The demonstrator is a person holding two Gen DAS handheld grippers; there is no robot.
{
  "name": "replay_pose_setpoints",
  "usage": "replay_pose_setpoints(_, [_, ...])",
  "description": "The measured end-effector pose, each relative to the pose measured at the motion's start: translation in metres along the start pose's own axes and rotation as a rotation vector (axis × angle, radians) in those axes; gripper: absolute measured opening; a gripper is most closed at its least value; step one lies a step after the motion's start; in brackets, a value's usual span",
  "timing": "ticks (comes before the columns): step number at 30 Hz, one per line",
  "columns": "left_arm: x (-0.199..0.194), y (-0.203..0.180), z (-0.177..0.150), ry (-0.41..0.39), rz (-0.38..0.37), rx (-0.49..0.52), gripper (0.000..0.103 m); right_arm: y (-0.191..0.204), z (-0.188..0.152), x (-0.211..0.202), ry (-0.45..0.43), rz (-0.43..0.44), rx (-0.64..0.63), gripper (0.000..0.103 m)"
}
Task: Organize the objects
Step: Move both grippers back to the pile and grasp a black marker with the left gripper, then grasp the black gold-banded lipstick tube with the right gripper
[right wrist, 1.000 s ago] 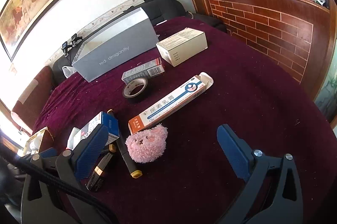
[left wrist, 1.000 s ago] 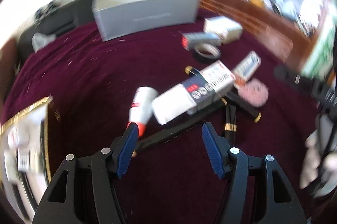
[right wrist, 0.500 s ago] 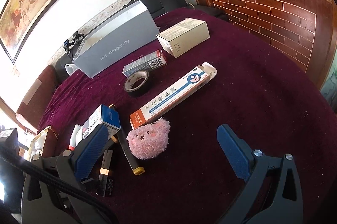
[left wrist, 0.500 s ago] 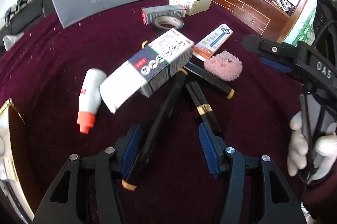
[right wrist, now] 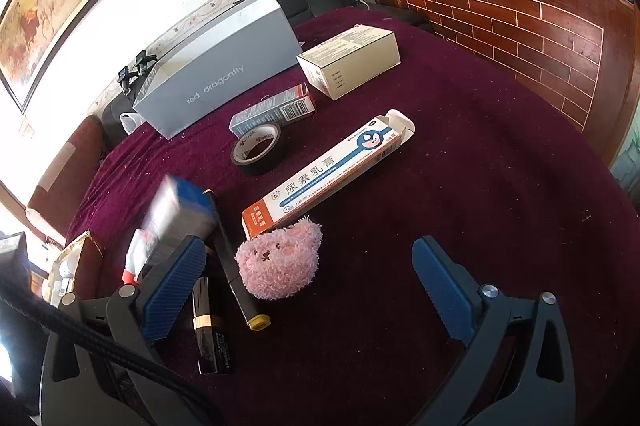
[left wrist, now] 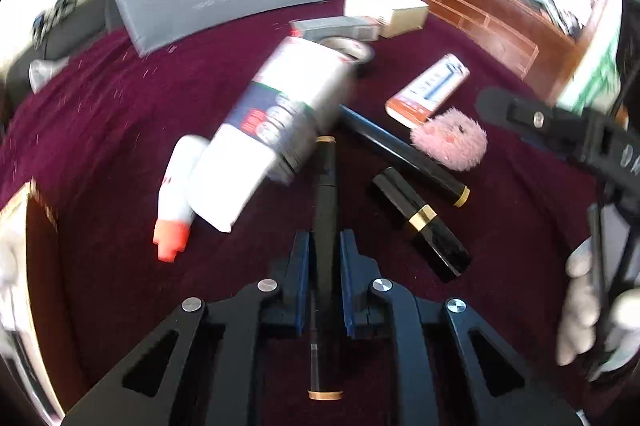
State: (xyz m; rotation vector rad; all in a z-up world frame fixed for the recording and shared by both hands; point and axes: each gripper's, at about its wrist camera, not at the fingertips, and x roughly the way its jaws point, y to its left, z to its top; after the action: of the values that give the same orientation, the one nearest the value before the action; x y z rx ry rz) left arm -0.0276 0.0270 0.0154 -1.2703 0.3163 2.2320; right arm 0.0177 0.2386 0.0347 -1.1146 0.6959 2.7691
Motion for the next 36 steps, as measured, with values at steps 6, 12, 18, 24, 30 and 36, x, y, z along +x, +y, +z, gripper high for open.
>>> replay_pose_setpoints(6, [-0.023,0.017,-0.019,-0.034,-0.017,-0.078,0.011,0.002,-0.002,0.001,-0.003,-0.012,-0.016,0.103])
replay_pose_setpoints(12, [-0.027,0.025,-0.046,-0.015,-0.029,-0.141,0.011,0.014,-0.004,-0.01,-0.036,0.048,-0.052,0.103])
replay_pose_setpoints(18, [-0.023,0.013,-0.049,-0.055,0.031,-0.149,0.012,0.037,-0.013,-0.012,0.055,0.162,-0.076,0.103])
replay_pose_setpoints(24, [-0.039,0.022,-0.06,-0.08,-0.03,-0.198,0.011,0.066,-0.027,-0.005,0.171,0.165,-0.189,0.1])
replay_pose_setpoints(30, [-0.079,0.035,-0.079,-0.144,-0.052,-0.23,0.011,0.088,-0.041,0.016,0.245,0.068,-0.307,0.083])
replay_pose_setpoints(36, [-0.102,0.053,-0.096,-0.171,-0.096,-0.292,0.012,0.101,-0.049,0.036,0.251,-0.071,-0.377,0.057])
